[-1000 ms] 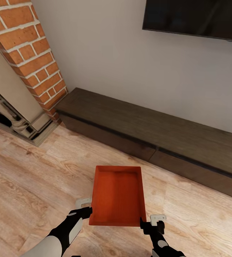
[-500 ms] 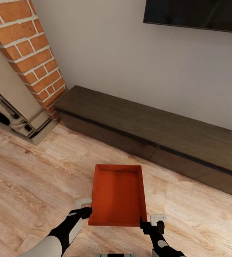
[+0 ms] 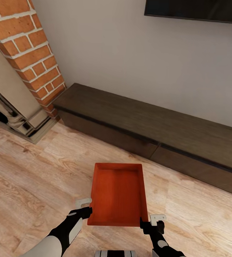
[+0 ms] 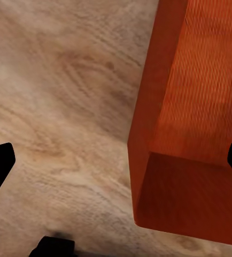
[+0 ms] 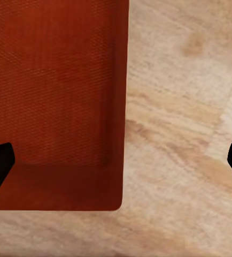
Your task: Move the two storage containers from the living room to the garage. In the garage, place one container on the floor and stack the other container on top of it (either order is fine).
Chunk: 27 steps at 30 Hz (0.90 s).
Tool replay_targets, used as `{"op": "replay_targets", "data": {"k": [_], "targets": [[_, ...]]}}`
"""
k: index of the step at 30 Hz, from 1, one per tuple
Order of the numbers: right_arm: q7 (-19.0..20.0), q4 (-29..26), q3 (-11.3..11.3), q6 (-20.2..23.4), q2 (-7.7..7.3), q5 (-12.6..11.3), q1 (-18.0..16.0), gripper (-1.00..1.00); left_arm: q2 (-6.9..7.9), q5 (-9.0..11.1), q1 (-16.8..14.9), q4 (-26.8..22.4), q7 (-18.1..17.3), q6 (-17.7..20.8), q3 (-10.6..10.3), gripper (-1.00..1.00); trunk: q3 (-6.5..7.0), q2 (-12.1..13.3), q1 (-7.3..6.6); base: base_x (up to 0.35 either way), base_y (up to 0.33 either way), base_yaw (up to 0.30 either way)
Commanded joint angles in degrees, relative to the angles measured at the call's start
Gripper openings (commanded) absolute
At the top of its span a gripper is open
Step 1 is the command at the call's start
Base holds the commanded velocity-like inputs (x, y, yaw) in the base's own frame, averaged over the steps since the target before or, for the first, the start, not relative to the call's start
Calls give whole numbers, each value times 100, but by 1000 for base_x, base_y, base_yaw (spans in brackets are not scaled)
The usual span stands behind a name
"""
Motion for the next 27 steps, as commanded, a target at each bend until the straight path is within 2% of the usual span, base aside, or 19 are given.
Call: {"op": "replay_targets", "data": {"k": [1,27], "targets": [[-19,5,52,-19,1,-57,-3,100,4,53,0,-13,44,29,-49,100,-21,-43,22,0,0,0],[-16,5,44,-27,-8,-52,-3,100,4,53,-3,-13,62,29,-49,100,-488,-1086,593,0,0,0]]}}
